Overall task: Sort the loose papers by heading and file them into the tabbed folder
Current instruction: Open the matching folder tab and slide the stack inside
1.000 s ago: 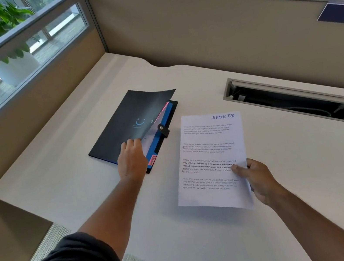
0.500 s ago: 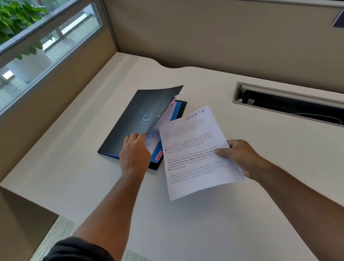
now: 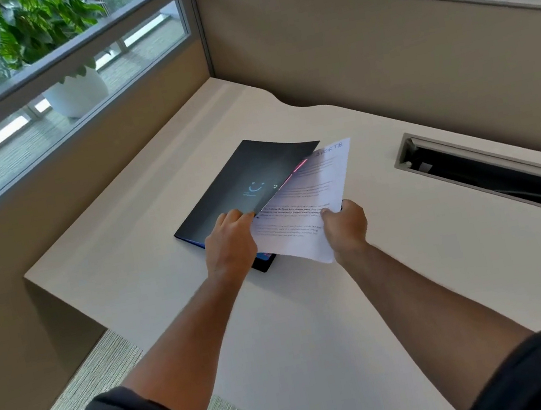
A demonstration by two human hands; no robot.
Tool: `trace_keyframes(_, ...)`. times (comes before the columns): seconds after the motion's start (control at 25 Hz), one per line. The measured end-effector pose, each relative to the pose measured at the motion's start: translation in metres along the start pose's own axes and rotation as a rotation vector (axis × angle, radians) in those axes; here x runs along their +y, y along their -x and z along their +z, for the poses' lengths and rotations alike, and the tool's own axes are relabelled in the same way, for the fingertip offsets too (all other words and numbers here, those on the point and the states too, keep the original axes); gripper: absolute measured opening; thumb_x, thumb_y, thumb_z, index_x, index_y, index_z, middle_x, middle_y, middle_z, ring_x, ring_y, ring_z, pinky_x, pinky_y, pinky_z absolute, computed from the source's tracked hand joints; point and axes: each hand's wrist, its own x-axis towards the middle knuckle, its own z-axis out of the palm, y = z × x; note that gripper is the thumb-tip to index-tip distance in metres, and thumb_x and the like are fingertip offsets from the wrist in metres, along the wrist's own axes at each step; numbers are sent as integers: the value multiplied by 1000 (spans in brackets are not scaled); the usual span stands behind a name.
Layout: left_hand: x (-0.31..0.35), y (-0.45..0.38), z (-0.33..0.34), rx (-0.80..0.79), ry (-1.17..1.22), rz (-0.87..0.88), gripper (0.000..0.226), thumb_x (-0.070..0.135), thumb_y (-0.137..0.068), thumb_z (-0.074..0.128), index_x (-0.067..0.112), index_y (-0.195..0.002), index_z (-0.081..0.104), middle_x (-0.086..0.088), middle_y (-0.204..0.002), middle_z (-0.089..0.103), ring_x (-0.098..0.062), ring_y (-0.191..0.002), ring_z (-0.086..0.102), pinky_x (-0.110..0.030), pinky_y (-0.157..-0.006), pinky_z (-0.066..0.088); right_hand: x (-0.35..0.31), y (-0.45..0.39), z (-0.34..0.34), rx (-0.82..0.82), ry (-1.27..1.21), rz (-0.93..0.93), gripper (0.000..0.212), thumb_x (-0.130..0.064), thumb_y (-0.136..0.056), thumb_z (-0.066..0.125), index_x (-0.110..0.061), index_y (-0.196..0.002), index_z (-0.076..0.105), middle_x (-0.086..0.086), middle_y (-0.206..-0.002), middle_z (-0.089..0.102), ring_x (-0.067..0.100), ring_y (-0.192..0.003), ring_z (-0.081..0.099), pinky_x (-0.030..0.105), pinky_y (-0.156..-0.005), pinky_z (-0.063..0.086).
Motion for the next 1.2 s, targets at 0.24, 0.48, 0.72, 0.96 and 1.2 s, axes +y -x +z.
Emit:
trace_keyframes(0.24,-4,4,4,60,16,18,44,-6,-82,68,18,-118,73,1,-98,68,-25,-93,61,-31,-54,45,4,12,32,-154,-2,42,16,-17,-99,49,-8,-107,60,8,-106,67,32,-99,64,37,-83,52)
trace_keyframes(0.48,-9,3,6,116,10,87,39,-2,-78,79,14,-113,75,0,-95,70,-24,-86,63,-29,-50,45,3,19,33,59,76,72,29,-7,-94,39,-2,-112,62,15,-113,68,38,-104,63,45,-93,54)
trace_keyframes(0.72,-7,1,7,165,13,97,35,-3,-78,75,14,-108,77,1,-91,70,-25,-83,63,-27,-47,42,-2,30,53,-254,-136,101,23,-18,-100,45,-12,-115,62,6,-108,70,29,-102,68,42,-87,57)
trace_keyframes(0.96,-9,1,5,161,11,102,31,7,-82,80,13,-113,76,-1,-98,72,-23,-85,63,-30,-48,52,0,26,45,-294,-79,186,25,-28,-101,44,-10,-106,60,8,-99,70,23,-76,64,26,-50,47)
trace_keyframes(1.2,-15,0,10,169,1,90,36,2,-78,79,14,-112,76,1,-96,71,-23,-85,63,-29,-46,49,4,24,51,-300,13,95,17,-4,-92,52,-10,-87,68,8,-86,71,18,-56,62,21,-41,42)
